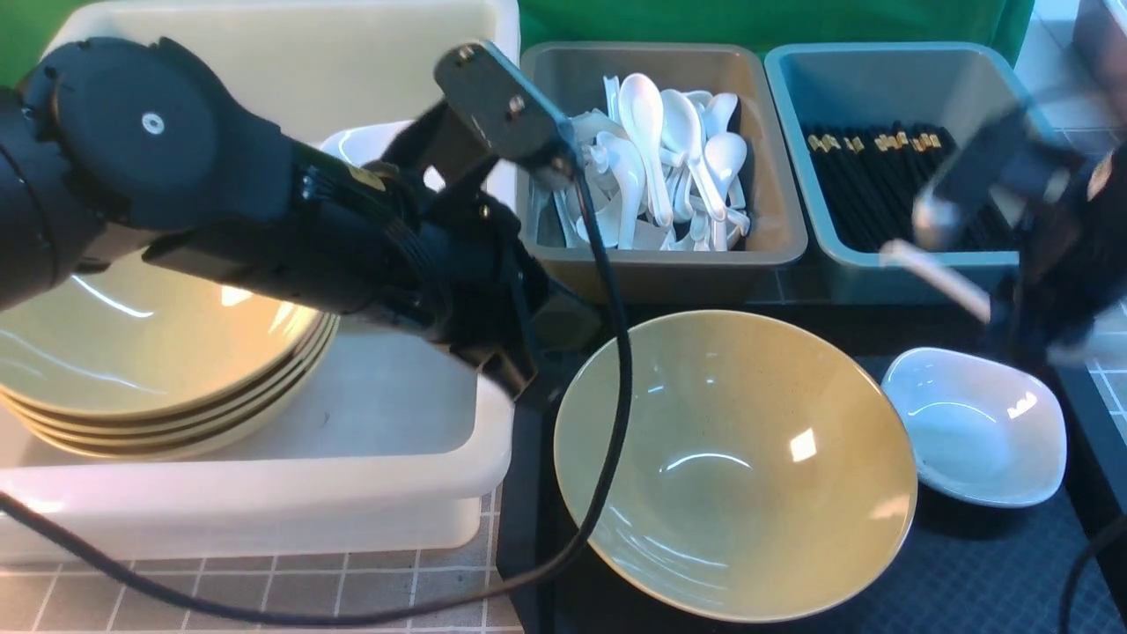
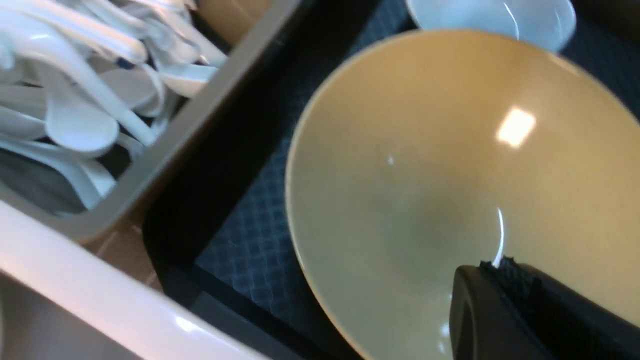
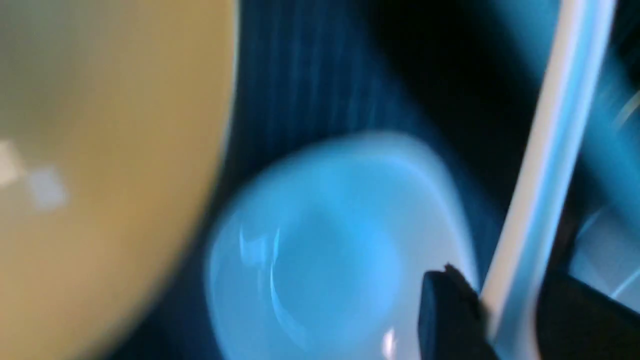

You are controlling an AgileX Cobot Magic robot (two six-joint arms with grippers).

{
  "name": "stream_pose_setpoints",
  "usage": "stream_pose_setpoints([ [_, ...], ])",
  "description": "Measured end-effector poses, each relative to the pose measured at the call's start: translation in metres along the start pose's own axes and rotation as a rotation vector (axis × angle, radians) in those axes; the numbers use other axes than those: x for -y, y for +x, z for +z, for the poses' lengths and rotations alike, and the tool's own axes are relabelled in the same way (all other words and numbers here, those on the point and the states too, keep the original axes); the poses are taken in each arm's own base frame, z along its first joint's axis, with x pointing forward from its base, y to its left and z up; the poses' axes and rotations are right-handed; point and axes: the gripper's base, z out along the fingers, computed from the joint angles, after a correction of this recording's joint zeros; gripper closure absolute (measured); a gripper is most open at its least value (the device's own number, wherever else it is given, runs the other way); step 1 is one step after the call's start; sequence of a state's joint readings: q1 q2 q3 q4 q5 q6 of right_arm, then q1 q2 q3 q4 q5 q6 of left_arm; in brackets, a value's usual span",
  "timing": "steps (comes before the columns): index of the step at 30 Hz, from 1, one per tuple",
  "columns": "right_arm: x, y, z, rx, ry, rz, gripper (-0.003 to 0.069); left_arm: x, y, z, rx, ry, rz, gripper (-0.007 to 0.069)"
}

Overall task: On grey table put chopsticks spoon bowls plates into blue grey white boxes.
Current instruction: 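Place the white spoon into the bin of spoons with the right gripper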

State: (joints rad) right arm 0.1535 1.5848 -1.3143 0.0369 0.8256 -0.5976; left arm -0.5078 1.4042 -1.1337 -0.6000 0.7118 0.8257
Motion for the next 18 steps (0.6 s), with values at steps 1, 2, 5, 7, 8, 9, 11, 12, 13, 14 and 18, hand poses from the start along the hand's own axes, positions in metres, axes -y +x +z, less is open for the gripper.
stream_pose_setpoints([
  [1,-0.001,-0.014,-0.008,0.077,-0.008,0.025,0.0451,-0.004,-0.006,-0.002,0.005,-0.008,-0.014,0.0635],
  [2,-0.003,-0.028,-0.014,0.153,-0.016,0.042,0.0470,-0.009,-0.013,-0.006,0.010,-0.015,-0.021,0.0635],
  [5,-0.008,-0.071,-0.023,0.386,-0.041,0.109,0.0536,-0.036,-0.031,-0.021,0.011,-0.047,-0.072,0.0635],
  [7,-0.009,-0.097,-0.021,0.514,-0.047,0.161,0.0534,-0.056,-0.037,-0.032,0.005,-0.068,-0.111,0.0635],
  [8,-0.009,-0.108,-0.017,0.559,-0.045,0.182,0.0534,-0.065,-0.038,-0.036,0.000,-0.076,-0.123,0.0635],
  [9,-0.009,-0.116,-0.012,0.588,-0.040,0.192,0.0534,-0.072,-0.038,-0.040,-0.005,-0.083,-0.132,0.0635],
  [11,-0.007,-0.138,0.008,0.645,-0.026,0.212,0.0521,-0.079,-0.037,-0.044,-0.018,-0.087,-0.127,0.0635],
  [12,-0.007,-0.144,0.016,0.657,-0.024,0.220,0.0505,-0.078,-0.037,-0.045,-0.025,-0.080,-0.112,0.0635],
  [13,-0.006,-0.150,0.026,0.666,-0.024,0.235,0.0474,-0.077,-0.037,-0.044,-0.033,-0.067,-0.095,0.0635],
  [14,-0.005,-0.156,0.036,0.669,-0.028,0.252,0.0429,-0.074,-0.038,-0.042,-0.040,-0.054,-0.077,0.0635],
  [18,-0.003,-0.168,0.068,0.621,-0.086,0.331,0.0219,-0.065,-0.040,-0.030,-0.063,-0.011,-0.031,0.0629],
])
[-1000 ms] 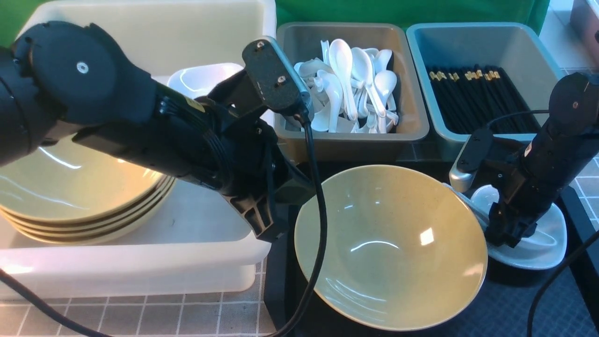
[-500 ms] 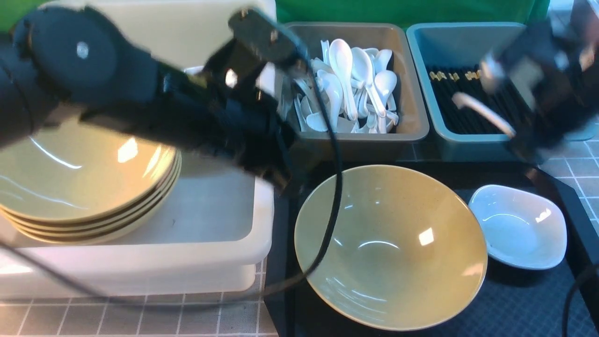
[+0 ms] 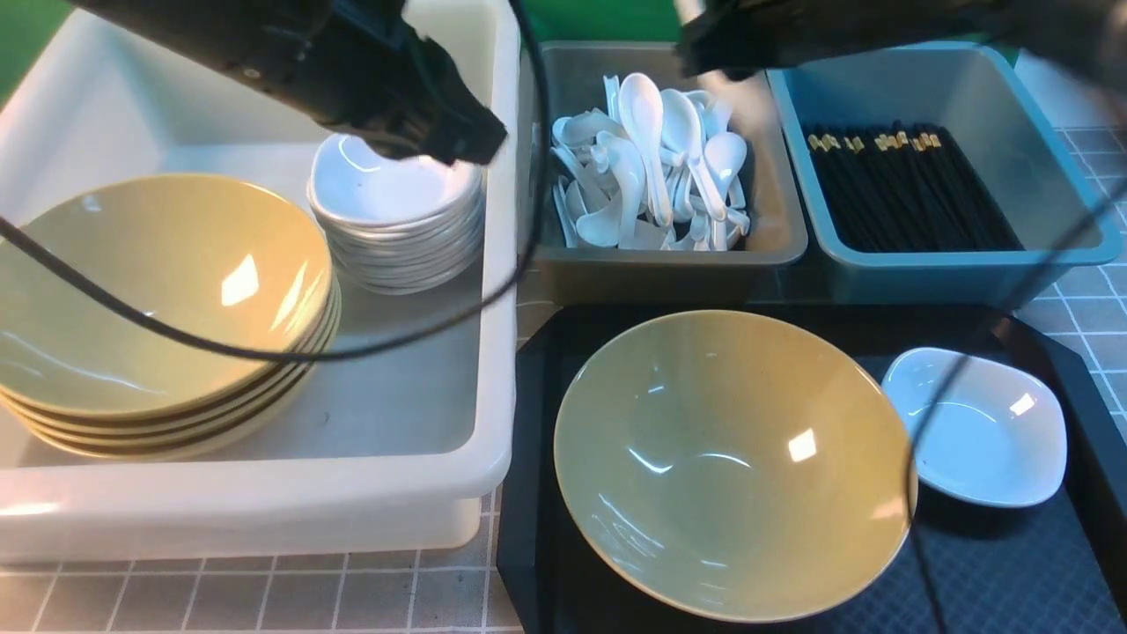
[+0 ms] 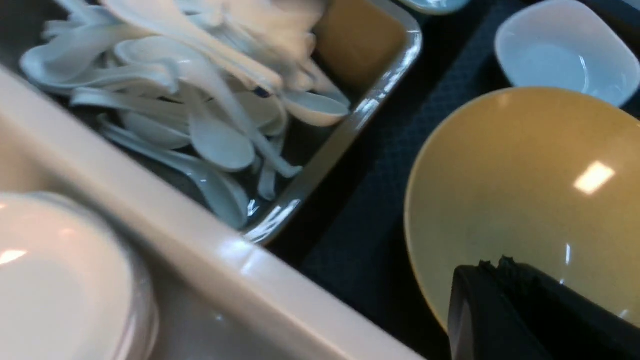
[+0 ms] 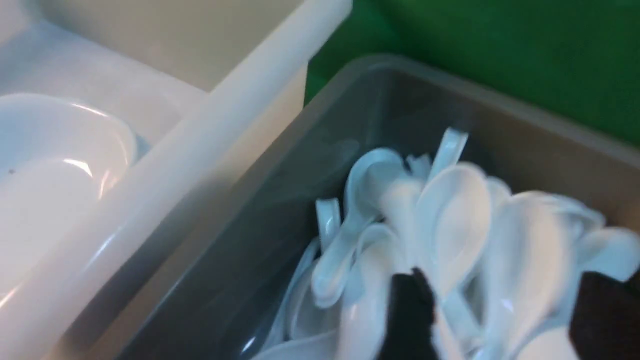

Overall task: On grey table put chopsticks spoon bowls plates into blue grey white boxes.
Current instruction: 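Place the white spoon into the bin of spoons with the right gripper, then grasp the large bowl on the tray by its rim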

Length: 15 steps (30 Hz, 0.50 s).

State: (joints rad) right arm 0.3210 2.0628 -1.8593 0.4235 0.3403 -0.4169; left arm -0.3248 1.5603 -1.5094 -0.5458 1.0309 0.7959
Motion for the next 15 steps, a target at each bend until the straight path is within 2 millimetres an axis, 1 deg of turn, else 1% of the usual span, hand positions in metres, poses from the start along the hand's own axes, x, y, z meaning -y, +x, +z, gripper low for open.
stream_pose_setpoints([
  [1,0.000,0.001,0.002,-0.033,-0.017,0.015,0.0169,0.003,-0.001,0.005,-0.012,0.009,0.013,0.0621],
  [3,-0.004,-0.005,-0.005,-0.120,-0.071,0.017,0.0088,0.007,-0.001,0.013,-0.041,0.016,0.034,0.0593],
  [4,-0.005,-0.008,-0.011,-0.148,-0.087,0.006,0.0074,0.010,-0.001,0.019,-0.064,0.016,0.039,0.0568],
  [5,-0.008,-0.014,-0.022,-0.191,-0.111,-0.016,0.0067,0.012,0.000,0.024,-0.087,0.015,0.043,0.0540],
  [6,-0.010,-0.019,-0.035,-0.241,-0.131,-0.050,0.0071,0.013,0.000,0.028,-0.101,0.013,0.044,0.0521],
  [7,-0.012,-0.026,-0.047,-0.262,-0.136,-0.083,0.0079,0.015,0.001,0.035,-0.129,0.010,0.049,0.0484],
  [8,-0.015,-0.030,-0.062,-0.315,-0.152,-0.125,0.0097,0.019,0.003,0.045,-0.174,0.005,0.060,0.0414],
  [10,-0.018,-0.036,-0.091,-0.404,-0.154,-0.194,0.0139,0.024,0.005,0.062,-0.231,0.008,0.063,0.0314],
  [11,-0.018,-0.040,-0.103,-0.418,-0.129,-0.214,0.0158,0.026,0.007,0.071,-0.257,0.011,0.065,0.0262],
  [14,-0.014,-0.046,-0.128,-0.411,-0.011,-0.216,0.0241,0.031,0.007,0.099,-0.312,0.020,0.080,0.0127],
  [15,-0.014,-0.047,-0.137,-0.409,0.011,-0.215,0.0270,0.031,0.006,0.108,-0.324,0.022,0.077,0.0100],
])
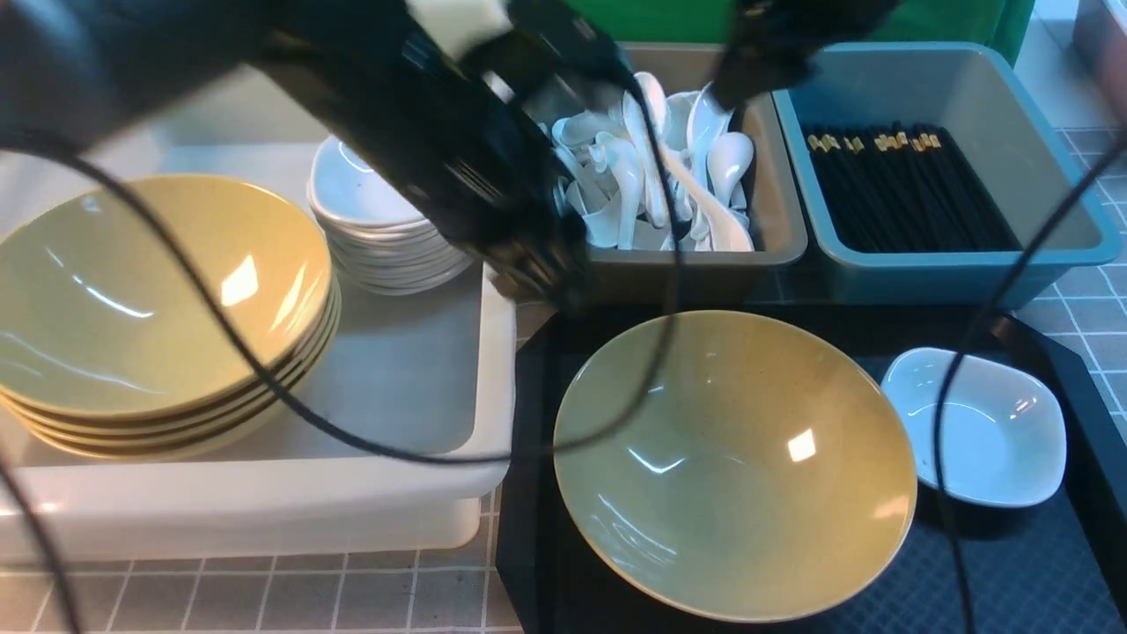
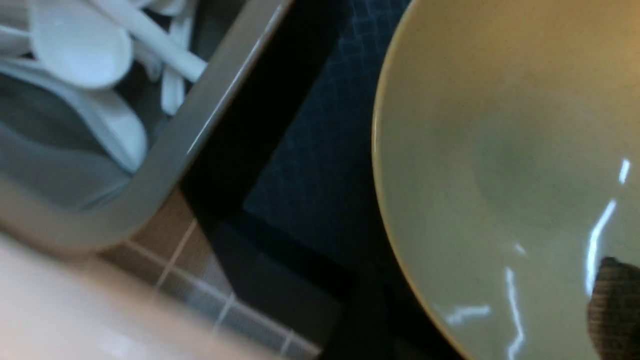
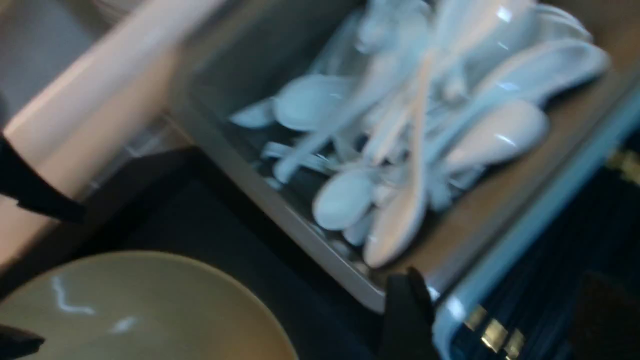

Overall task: On grey table put chopsticks spoon bowls plates into blue grey white boxes.
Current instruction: 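Grasp the large bowl on the tray by its rim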

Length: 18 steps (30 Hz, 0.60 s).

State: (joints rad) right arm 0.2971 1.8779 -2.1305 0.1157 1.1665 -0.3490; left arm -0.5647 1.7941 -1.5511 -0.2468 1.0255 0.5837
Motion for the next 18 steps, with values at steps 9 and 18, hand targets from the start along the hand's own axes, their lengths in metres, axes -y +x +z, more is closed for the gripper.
stream_pose_setpoints([
  [9,-0.021,0.053,-0.048,-0.067,0.016,0.015,0.0484,-0.018,-0.027,0.058,-0.035,-0.004,0.001,0.0041],
  [18,-0.036,0.084,-0.080,-0.057,0.020,0.005,0.0510,-0.022,-0.021,0.094,-0.096,0.040,-0.025,0.0158],
])
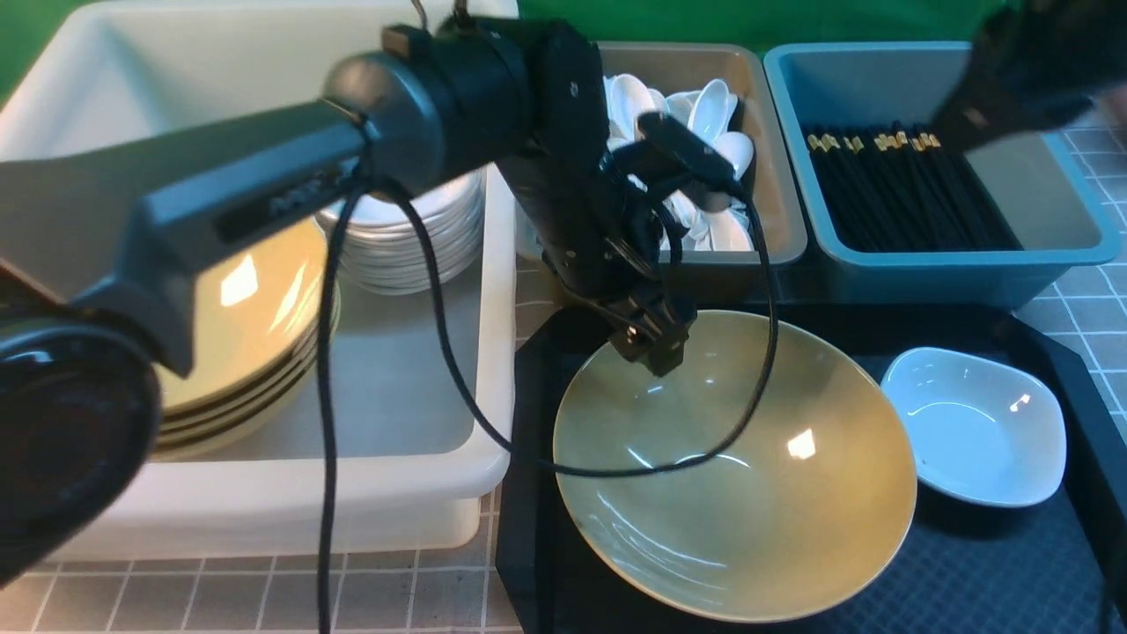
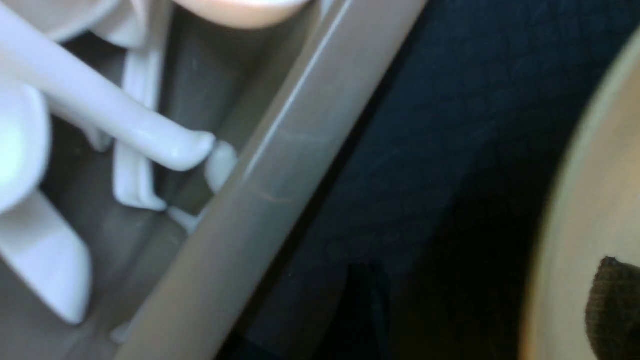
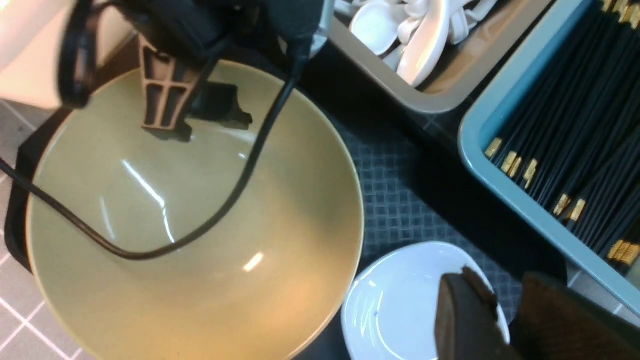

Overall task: On grey table put chopsticks spoon bowls plates into blue grey white boxes.
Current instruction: 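Grasp the large bowl on the tray by its rim, then place the tan bowl onto the bowl stack in the left bin with the left gripper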

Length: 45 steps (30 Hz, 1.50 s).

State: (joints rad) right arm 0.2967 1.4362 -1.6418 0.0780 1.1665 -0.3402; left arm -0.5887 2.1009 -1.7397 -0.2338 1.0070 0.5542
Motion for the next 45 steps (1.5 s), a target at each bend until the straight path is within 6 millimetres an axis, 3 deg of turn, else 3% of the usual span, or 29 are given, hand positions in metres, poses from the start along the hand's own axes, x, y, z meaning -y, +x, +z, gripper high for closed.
stream_pose_setpoints([
  [6,0.000,0.001,0.000,0.000,0.000,-0.007,0.0513,0.004,0.002,0.008,-0.023,0.056,-0.029,0.0515],
  [11,-0.004,0.000,-0.002,0.007,-0.012,-0.020,0.0538,0.011,0.000,0.000,-0.020,0.131,-0.072,0.0584],
  [13,-0.011,-0.001,-0.005,0.018,-0.023,-0.043,0.0562,0.014,0.000,-0.013,-0.017,0.142,-0.067,0.0605],
  [17,-0.039,-0.002,-0.017,0.058,-0.069,-0.134,0.0614,0.021,0.001,-0.073,0.060,0.083,-0.026,0.0614],
  [21,-0.075,-0.007,-0.031,0.110,-0.140,-0.253,0.0650,0.018,0.027,-0.183,0.248,-0.037,-0.069,0.0615],
  [25,-0.103,-0.014,-0.043,0.164,-0.199,-0.352,0.0654,0.007,0.086,-0.263,0.389,-0.144,-0.235,0.0617],
  [28,-0.119,-0.020,-0.048,0.192,-0.231,-0.406,0.0654,-0.004,0.140,-0.293,0.436,-0.234,-0.416,0.0617],
  [33,-0.141,-0.032,-0.040,0.191,-0.276,-0.468,0.0654,-0.033,0.240,-0.298,0.438,-0.369,-0.806,0.0617],
  [36,-0.150,-0.039,-0.030,0.176,-0.292,-0.484,0.0654,-0.048,0.282,-0.292,0.465,-0.404,-0.979,0.0617],
  [40,-0.156,-0.044,-0.018,0.152,-0.301,-0.494,0.0654,-0.070,0.309,-0.277,0.507,-0.431,-1.105,0.0616],
  [45,-0.157,-0.045,-0.013,0.143,-0.301,-0.504,0.0654,-0.096,0.319,-0.248,0.454,-0.395,-1.148,0.0601],
])
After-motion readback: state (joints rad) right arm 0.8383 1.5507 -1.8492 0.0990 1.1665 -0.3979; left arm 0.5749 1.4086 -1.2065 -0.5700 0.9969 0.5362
